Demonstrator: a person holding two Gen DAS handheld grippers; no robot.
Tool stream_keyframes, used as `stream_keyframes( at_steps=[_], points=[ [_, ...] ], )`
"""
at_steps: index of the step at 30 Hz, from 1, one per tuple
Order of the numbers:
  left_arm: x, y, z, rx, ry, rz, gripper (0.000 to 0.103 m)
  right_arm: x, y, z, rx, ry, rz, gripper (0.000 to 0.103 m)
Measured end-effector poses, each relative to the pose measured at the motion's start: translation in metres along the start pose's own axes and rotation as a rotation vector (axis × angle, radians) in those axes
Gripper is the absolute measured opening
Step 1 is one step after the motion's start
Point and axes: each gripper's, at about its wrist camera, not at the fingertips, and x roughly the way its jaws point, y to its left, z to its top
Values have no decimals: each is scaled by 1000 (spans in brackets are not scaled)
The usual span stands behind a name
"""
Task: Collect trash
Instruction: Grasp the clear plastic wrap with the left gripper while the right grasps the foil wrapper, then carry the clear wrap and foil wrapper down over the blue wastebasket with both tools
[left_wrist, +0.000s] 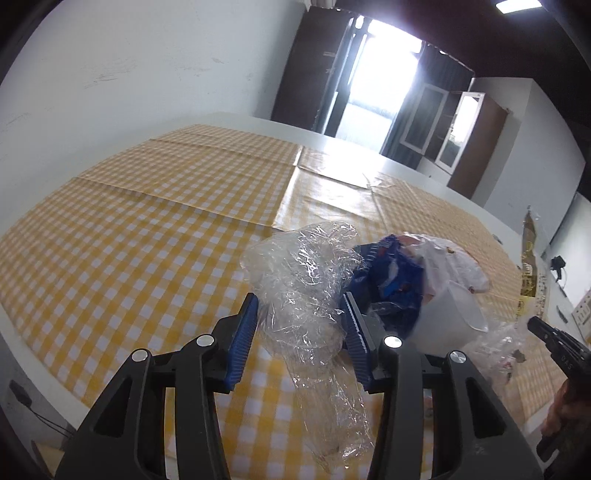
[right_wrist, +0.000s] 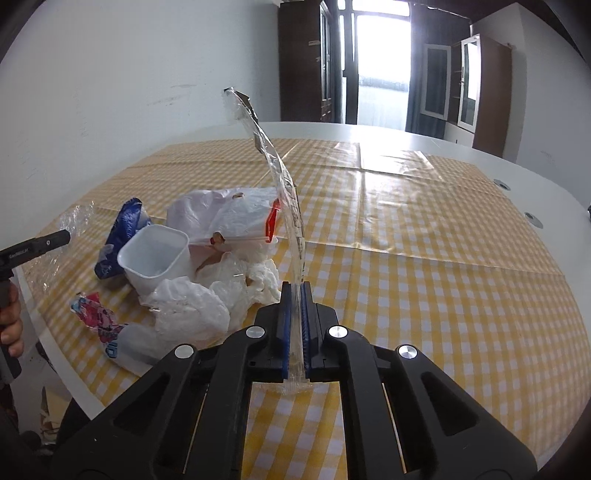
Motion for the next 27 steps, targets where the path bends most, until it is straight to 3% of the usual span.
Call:
stream_keyframes(
  at_steps=[6,14,21,27],
  points=[
    [-45,-31,-25,65,-27,-121,45,-39,6,-20,45,-52,30,3],
    [-113,-58,-65,163,-59,-222,45,-93,24,-60,71,-68,178,3],
    [-138,-52,-104,187,-14,-248,45,-127,49,-102,62,-46,242,3],
    [-132,-37,-151,210,88,-243,45,-143,72,-141,12,11,277,3]
  ],
)
